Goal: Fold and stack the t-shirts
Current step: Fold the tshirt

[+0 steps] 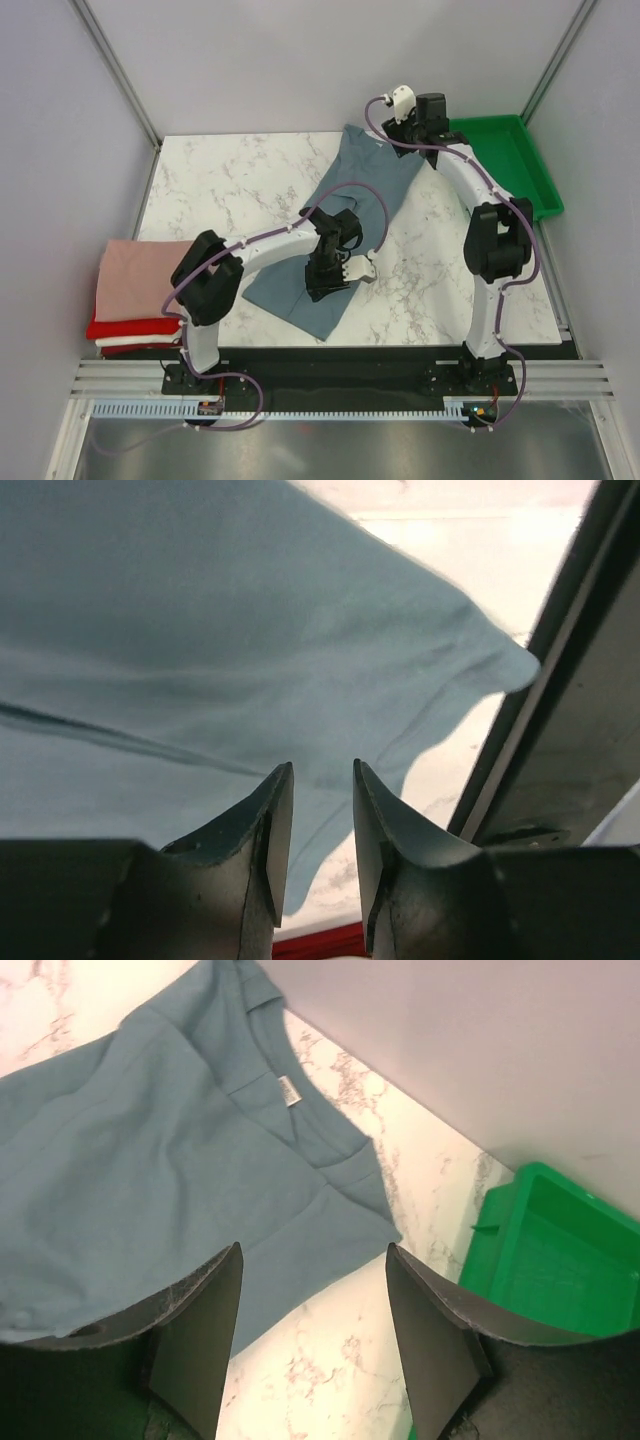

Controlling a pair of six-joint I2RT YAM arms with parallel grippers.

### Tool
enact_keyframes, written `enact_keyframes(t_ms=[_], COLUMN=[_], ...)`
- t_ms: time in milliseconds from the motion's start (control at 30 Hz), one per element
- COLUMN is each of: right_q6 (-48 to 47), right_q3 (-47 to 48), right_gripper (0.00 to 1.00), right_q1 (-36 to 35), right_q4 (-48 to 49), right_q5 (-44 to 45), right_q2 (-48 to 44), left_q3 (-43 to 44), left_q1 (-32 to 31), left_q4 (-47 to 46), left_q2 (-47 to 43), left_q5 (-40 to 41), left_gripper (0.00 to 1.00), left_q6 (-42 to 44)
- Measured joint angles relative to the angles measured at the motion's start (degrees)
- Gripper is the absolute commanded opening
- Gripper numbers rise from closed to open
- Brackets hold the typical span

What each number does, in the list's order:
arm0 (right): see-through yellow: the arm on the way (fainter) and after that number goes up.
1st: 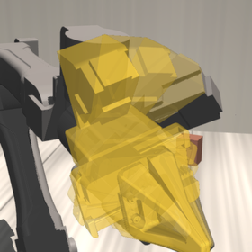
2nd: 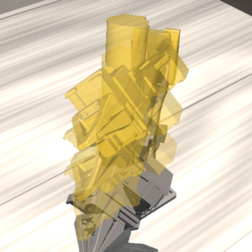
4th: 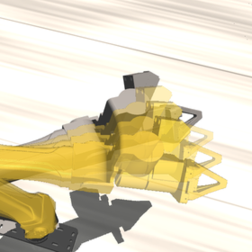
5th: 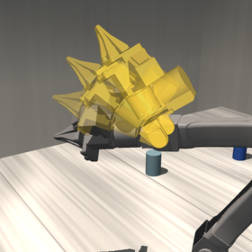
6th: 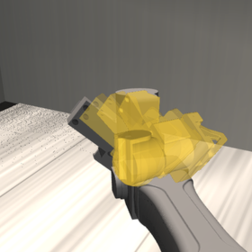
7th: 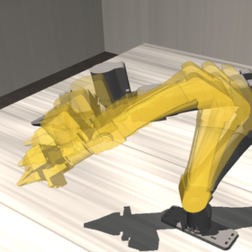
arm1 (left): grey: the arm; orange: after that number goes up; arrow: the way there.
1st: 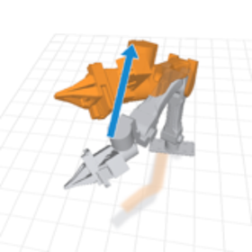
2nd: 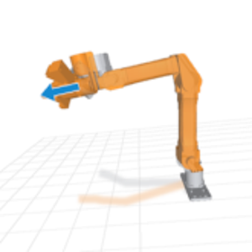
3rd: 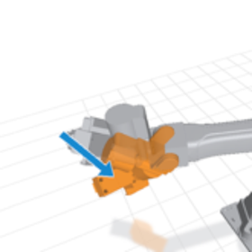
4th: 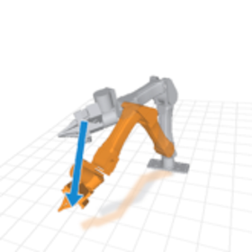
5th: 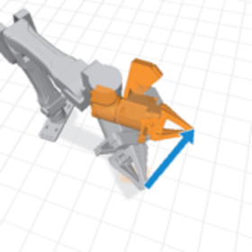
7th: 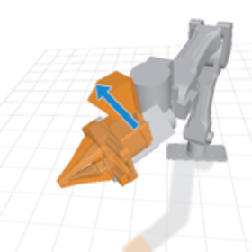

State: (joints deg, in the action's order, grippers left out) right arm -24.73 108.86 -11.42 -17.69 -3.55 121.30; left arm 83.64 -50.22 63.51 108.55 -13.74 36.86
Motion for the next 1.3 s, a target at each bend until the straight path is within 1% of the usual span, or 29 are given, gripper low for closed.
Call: enact_keyframes(t_ms=[100, 233, 533, 700, 967, 1300], right_q6=[0.1, 0.2, 0.4, 0.3, 0.7, 2.0], right_q3=[-4.1, -8.4, -9.3, -4.8, 5.0, 13.9], right_gripper=[0.66, 0.65, 0.65, 0.64, 0.65, 0.66], right_q1=[-0.5, -0.8, -0.5, -0.4, -0.8, -2.9], right_q4=[0.2, -1.5, -4.2, -6.0, -8.5, -9.1], right_q5=[-0.9, -1.6, -1.4, -1.7, -3.9, -6.6], right_q2=[-2.0, -0.3, 5.9, 10.4, 16.4, 22.1], left_q3=[-2.0, -3.3, -3.4, -1.7, 5.5, 10.1], left_q1=[0.6, 0.6, 0.1, -1.9, -6.8, -7.5], left_q4=[-3.2, -6.4, -7.8, -7.8, -7.8, -8.5], left_q2=[3.4, 6.2, 6.2, 7.6, 12.2, 15.1], left_q5=[-0.2, -1.7, -3.5, -4.6, -6.5, -9.2], left_gripper=[0.37, 0.36, 0.36, 0.36, 0.36, 0.38], left_q6=[0.0, -0.7, -3.5, -5.4, -8.3, -10.3])
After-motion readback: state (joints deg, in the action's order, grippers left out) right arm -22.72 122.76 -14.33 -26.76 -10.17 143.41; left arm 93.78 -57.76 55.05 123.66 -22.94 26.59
